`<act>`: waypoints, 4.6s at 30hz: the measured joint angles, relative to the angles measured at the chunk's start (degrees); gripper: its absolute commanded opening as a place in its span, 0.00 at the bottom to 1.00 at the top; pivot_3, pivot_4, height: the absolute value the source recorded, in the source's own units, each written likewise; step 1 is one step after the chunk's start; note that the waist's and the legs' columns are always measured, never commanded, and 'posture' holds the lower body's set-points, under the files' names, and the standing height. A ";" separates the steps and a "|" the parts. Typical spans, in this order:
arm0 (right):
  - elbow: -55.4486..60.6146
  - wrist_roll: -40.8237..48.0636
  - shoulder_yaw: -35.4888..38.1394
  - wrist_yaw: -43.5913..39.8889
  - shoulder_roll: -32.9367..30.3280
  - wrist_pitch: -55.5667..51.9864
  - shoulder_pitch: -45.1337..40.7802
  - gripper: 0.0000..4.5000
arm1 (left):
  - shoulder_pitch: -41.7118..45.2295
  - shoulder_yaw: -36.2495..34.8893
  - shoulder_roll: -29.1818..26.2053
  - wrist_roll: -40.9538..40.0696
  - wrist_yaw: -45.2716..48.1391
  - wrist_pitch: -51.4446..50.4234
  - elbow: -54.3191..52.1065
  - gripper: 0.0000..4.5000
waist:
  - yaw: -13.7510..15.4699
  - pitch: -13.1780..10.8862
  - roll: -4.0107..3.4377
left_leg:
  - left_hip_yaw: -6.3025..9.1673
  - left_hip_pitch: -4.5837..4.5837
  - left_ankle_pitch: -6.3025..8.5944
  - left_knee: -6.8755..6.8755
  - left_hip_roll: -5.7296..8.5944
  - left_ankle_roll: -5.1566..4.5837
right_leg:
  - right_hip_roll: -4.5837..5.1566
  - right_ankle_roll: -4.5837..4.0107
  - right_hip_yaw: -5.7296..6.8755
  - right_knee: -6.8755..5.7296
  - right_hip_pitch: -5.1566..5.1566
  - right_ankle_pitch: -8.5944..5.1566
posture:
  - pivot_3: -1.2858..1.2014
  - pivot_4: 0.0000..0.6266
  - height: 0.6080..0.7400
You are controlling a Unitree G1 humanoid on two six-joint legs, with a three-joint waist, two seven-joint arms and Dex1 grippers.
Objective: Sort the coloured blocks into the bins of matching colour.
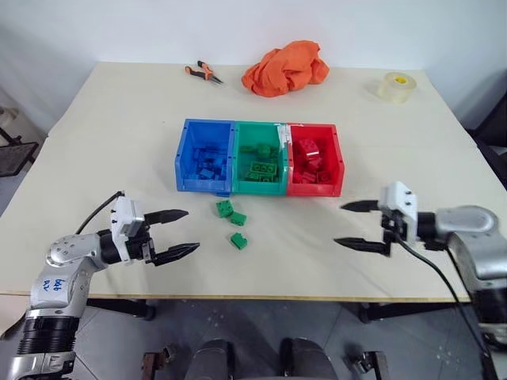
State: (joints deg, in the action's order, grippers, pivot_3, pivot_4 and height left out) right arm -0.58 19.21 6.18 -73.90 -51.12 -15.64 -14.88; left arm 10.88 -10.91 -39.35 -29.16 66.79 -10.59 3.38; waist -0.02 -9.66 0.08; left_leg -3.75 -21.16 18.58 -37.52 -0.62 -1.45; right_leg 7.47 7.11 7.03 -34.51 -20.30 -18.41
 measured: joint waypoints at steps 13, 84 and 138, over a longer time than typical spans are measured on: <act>7.12 5.06 1.76 1.98 2.09 -0.70 3.62 0.99 | -6.29 -0.06 0.41 0.57 -12.58 -8.68 -16.68 1.00 | 0.30 0.00 0.02 | 0.17 0.01 0.03 -0.05 -0.03 -0.03 | 0.16 0.00 -0.40 0.21 0.23 0.00 | 0.52 0.24 1.00; -1.13 7.33 -0.88 -2.41 3.39 2.01 -3.81 1.00 | 31.68 22.29 35.86 26.02 -53.30 -9.23 8.96 0.49 | 2.21 -0.01 0.02 | 0.38 -0.05 0.07 -0.44 0.07 -0.09 | -0.14 0.09 0.58 0.69 0.76 0.04 | 0.52 0.24 1.00; -6.11 10.02 0.19 -8.67 5.42 4.84 -6.16 1.00 | 0.53 17.81 16.40 14.37 -37.70 -24.12 -23.53 0.99 | 1.48 -0.04 -0.12 | 0.44 0.02 0.20 -0.47 -0.04 -0.07 | -0.16 0.02 0.28 0.65 0.81 0.01 | 0.52 0.24 1.00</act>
State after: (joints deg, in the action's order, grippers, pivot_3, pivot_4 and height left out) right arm -6.68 29.23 6.37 -82.57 -45.70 -10.80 -21.05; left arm 11.41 6.90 -22.95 -14.79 29.10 -34.71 -20.15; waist 1.46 -9.70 -0.04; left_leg -3.31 -21.14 18.77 -37.99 -0.67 -1.52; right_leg 7.31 7.13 7.31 -33.86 -19.49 -18.41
